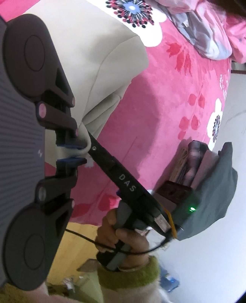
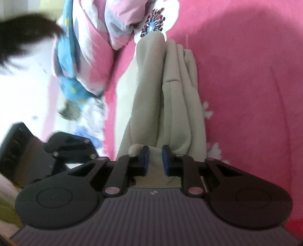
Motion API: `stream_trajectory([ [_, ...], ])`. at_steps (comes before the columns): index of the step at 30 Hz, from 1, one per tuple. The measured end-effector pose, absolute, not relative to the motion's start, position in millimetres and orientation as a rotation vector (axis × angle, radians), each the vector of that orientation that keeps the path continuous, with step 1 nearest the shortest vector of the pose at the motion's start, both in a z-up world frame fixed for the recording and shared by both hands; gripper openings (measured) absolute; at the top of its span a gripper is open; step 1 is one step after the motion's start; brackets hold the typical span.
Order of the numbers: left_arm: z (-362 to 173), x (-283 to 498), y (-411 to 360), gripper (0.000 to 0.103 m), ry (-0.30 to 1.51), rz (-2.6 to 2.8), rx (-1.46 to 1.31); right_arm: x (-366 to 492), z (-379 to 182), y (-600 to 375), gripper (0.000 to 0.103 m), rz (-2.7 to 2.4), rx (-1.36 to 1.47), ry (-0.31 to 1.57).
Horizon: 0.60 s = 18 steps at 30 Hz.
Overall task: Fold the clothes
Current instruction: 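Grasp the sweatshirt end with the left tool while the right tool presses beside it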
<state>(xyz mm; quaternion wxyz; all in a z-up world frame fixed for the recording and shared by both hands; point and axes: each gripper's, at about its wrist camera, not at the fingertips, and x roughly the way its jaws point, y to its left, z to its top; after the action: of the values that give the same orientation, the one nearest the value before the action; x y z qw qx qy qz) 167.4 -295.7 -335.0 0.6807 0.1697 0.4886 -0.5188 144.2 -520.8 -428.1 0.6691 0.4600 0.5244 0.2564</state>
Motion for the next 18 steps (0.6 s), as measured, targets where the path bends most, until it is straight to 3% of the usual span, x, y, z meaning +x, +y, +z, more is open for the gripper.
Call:
stream_trajectory([
  [1,-336.6,167.2,-296.8,0.021,1.097,-1.157,0.388,144.7,-431.7,-520.6,0.015,0.575,1.045,1.188],
  [7,-332.9,170.9,-296.1,0.037,1.089,-1.115,0.370,144.7,-415.5,-505.3,0.012,0.486,0.684,1.244],
  [13,-343.2,170.9,-301.8,0.041,1.112,-1.114,0.420,134.1,-396.0,-509.9,0.015,0.399,0.614,1.216],
  [18,-359.3,165.5,-306.2,0.043,1.117,-1.120,0.491,116.1,-389.0,-551.9,0.017,0.239,0.810,1.144],
])
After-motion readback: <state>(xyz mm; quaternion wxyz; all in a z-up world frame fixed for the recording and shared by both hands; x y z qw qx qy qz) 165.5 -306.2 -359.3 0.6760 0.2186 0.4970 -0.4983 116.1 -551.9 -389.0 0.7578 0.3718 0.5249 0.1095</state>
